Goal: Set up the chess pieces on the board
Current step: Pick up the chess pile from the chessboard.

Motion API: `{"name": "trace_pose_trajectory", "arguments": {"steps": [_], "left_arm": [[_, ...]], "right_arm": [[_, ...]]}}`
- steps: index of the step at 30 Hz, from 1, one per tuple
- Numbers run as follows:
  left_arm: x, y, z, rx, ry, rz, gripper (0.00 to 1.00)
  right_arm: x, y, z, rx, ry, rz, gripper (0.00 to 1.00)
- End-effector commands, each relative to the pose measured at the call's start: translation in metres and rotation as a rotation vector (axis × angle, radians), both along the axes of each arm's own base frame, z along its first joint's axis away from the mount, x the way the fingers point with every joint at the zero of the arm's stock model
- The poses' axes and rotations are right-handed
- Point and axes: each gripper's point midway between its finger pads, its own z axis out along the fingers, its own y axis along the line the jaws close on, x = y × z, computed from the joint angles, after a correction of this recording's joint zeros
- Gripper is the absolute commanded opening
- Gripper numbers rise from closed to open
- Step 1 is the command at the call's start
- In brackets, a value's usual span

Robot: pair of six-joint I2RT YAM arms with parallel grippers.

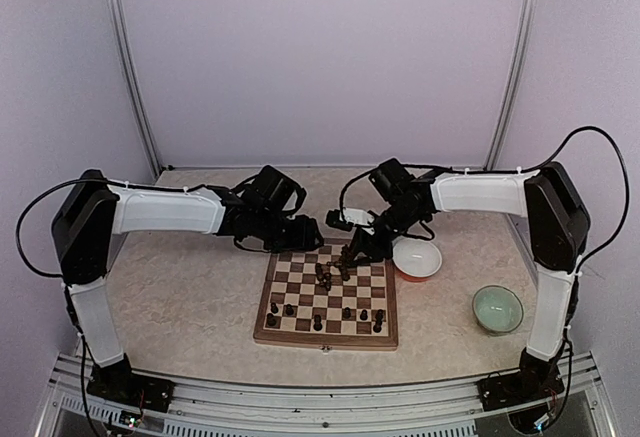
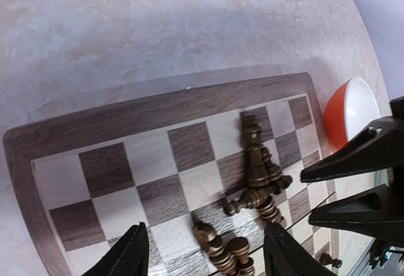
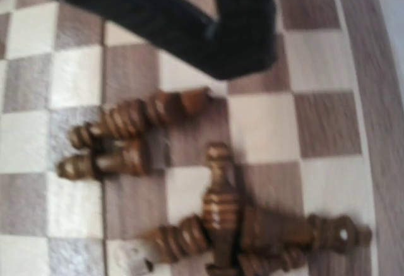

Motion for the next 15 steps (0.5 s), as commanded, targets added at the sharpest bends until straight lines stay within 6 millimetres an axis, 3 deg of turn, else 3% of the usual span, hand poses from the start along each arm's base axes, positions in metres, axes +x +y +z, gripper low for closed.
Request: {"name": "trace_pose_trajectory", "arguments": {"steps": [1, 8, 15], "left_arm": [[-0.007, 0.036, 0.0, 0.045, 0.016, 0.075, 0.62], [-0.014, 0.066, 0.008, 0.038, 0.01, 0.158, 0.63], [-0.024, 0.08, 0.014, -0.029, 0.018, 0.19, 0.62]], "right_arm": [[-0.008, 0.018, 0.023, 0.023, -0.067, 0.074, 0.33], [0.001, 0.049, 0.01, 0.007, -0.08, 0.133, 0.35], [0.01, 0.068, -0.01, -0.046, -0.12, 0.164, 0.37]]}}
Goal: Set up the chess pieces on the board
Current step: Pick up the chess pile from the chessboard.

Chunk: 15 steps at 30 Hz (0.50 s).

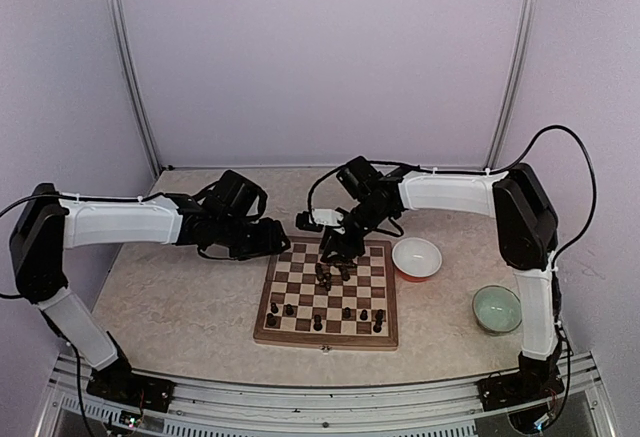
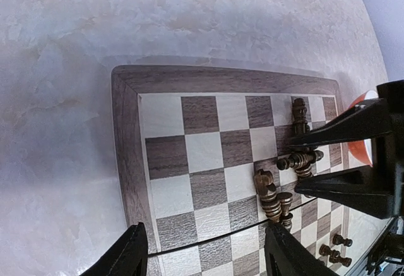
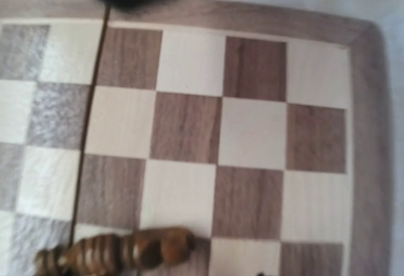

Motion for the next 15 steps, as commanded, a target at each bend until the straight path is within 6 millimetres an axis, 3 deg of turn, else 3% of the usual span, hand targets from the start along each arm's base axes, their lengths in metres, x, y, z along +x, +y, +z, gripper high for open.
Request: {"name": "trace_pose_trajectory", "arguments": {"steps": [1, 8, 15], "left_arm": [[-0.004, 0.006, 0.002, -0.05, 0.003, 0.022, 0.62], [-0.006, 0.011, -0.002, -0.044, 0.004, 0.027, 0.62], [-0.006, 0.01, -0.005, -0.051, 0.007, 0.028, 0.62]], "right_arm": [[-0.001, 0.007, -0.017, -0.063, -0.025, 0.034, 0.37], [-0.008, 0.003, -0.032, -0.12, -0.039, 0.077, 0.4], [-0.029, 0.004, -0.038, -0.15, -0.046, 0.166, 0.52]]}}
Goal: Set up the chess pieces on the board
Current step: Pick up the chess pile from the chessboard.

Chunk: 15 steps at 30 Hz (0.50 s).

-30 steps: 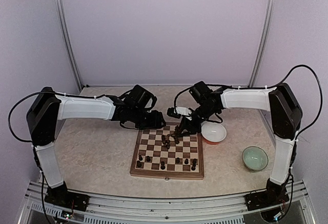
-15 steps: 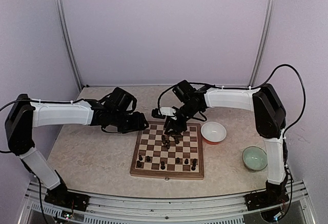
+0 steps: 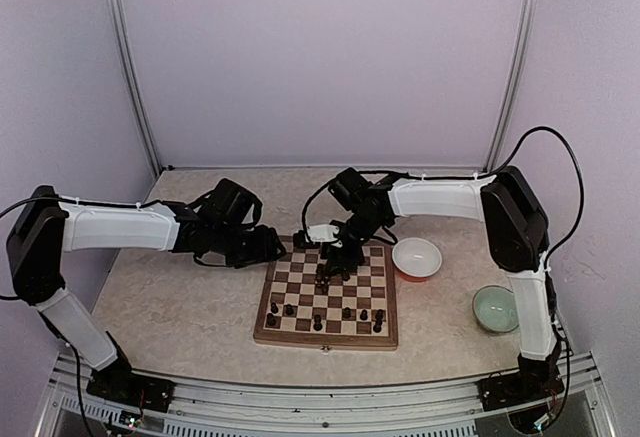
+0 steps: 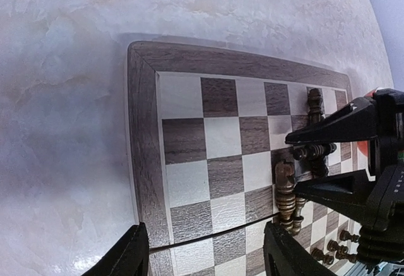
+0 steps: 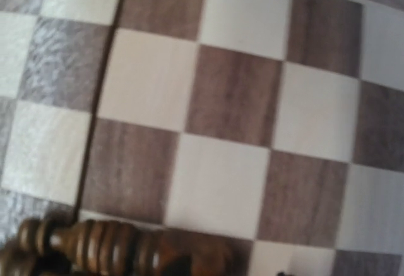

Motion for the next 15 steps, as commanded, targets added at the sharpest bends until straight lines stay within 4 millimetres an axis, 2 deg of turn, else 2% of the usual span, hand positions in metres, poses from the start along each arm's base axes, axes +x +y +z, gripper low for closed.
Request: {"name": "trace_pose_trajectory", "arguments": {"steps": [1, 8, 12, 15], "left_arm": [[0.003, -0.002, 0.008, -0.036, -0.021, 0.004, 0.62], [0.002, 0.001, 0.007, -0.031, -0.024, 0.005, 0.62], [0.002, 0.003, 0.009, -0.031, -0.028, 0.007, 0.62], [0.002, 0.004, 0.008, -0.032, -0.028, 0.011, 0.62]], "right_arm": [[-0.021, 0.007, -0.005, -0.031, -0.004, 0.086, 0.53], [-0.024, 0.022, -0.011, -0.028, 0.007, 0.097, 0.55], [-0.027, 0.025, -0.012, -0.028, 0.03, 0.117, 0.5], [-0.034, 0.02, -0.016, -0.045, 0.061, 0.144, 0.43]]}}
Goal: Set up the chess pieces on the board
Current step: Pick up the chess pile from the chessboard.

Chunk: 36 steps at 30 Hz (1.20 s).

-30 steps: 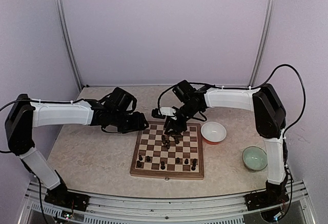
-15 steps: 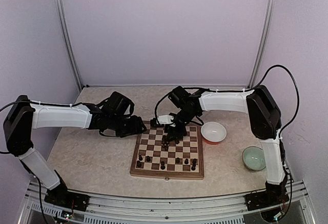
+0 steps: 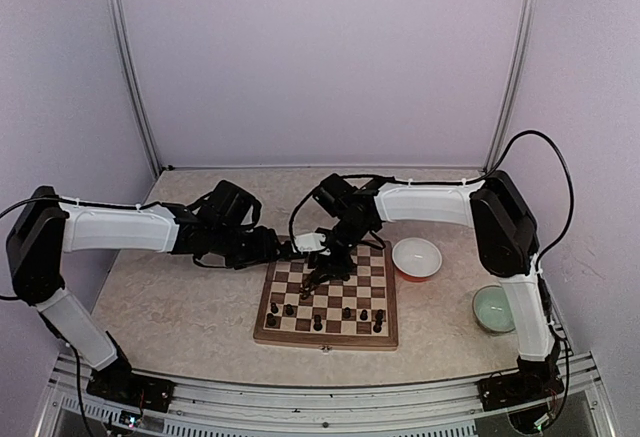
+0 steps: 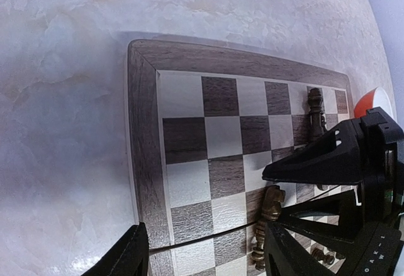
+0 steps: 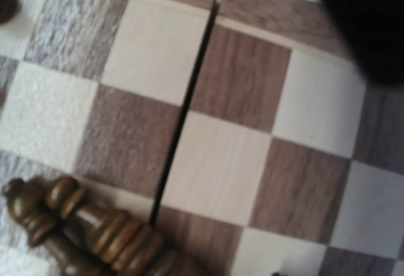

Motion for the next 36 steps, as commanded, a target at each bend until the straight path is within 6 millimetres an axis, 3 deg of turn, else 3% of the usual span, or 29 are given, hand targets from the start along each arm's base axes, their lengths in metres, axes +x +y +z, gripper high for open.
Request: {"name": "trace_pose_trajectory", "arguments": {"steps": [1, 4, 9, 19, 36], "left_arm": [[0.002, 0.005, 0.009, -0.022, -0.028, 0.013, 0.62], [0.003, 0.006, 0.008, -0.027, -0.027, 0.019, 0.62], [0.003, 0.004, 0.004, -0.034, -0.017, 0.013, 0.62], [0.006, -0.012, 0.01, -0.096, -0.033, -0.034, 0.62], [0.003, -0.046, 0.009, -0.281, -0.018, -0.136, 0.62]], "right_arm": [[-0.018, -0.006, -0.015, -0.052, 0.075, 0.053, 0.4], [-0.023, -0.01, -0.019, -0.062, 0.095, 0.057, 0.3], [-0.022, -0.015, -0.019, -0.049, 0.118, 0.016, 0.22], [-0.001, -0.029, 0.005, 0.072, 0.162, -0.119, 0.06], [0.008, -0.038, 0.044, 0.25, 0.244, -0.189, 0.0]]}}
